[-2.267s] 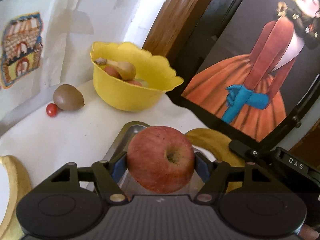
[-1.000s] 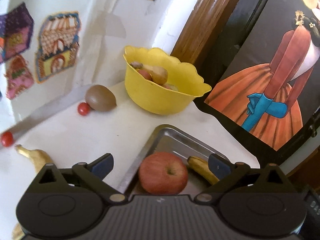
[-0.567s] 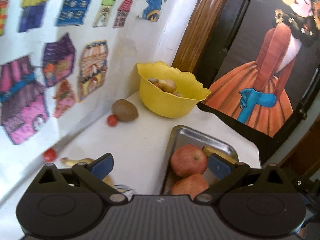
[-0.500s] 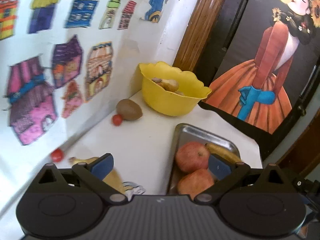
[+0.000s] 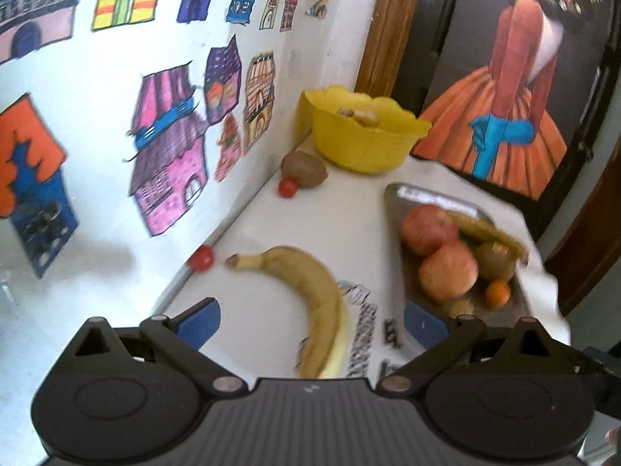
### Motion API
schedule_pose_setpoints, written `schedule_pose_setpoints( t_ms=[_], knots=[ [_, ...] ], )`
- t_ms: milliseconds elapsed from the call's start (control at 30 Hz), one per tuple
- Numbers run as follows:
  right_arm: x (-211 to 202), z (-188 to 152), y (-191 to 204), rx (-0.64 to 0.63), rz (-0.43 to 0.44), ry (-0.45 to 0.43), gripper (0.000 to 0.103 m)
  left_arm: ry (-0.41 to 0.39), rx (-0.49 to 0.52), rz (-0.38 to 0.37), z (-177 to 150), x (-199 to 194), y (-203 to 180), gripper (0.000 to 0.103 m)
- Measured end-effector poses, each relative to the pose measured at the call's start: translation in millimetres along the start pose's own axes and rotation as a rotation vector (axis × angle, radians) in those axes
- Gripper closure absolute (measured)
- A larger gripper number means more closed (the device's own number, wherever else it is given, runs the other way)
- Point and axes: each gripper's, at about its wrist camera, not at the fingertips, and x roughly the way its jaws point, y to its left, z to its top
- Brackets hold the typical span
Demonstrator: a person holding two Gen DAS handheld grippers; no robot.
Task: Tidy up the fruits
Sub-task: 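Withdraw both open tools from the tray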
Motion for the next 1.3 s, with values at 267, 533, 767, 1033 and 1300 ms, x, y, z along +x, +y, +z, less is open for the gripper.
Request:
schedule_pose_setpoints(
  t_ms=[267,533,767,1033,1300],
  knots=[
    [5.0,-28.1,20.8,0.042,-0.044,0.133,0.001,0.035,0.057,0.033,-22.0,-9.2,19.6,0.0],
    [9.0,-34.9,45.7,0.012,-0.012,0.182,0.001,0.062,0.021,0.079,-28.1,-11.4,42.2,0.0],
    [15.2,-37.7,61.9,-0.033,0.017,0.198,0.001,0.064,0.0,0.087,-28.1,-11.1,49.8,0.0],
    [21.6,-32.1,72.5,-0.236,0.014,0.133,0.001,0.084,-0.067,0.094,-25.7,-0.7,50.2,0.0],
    [37.3,-17.9,83.3,-0.396,0.095,0.06,0.001,0.076,-0.206,0.137,-9.9,16.8,54.1,0.0]
  ],
)
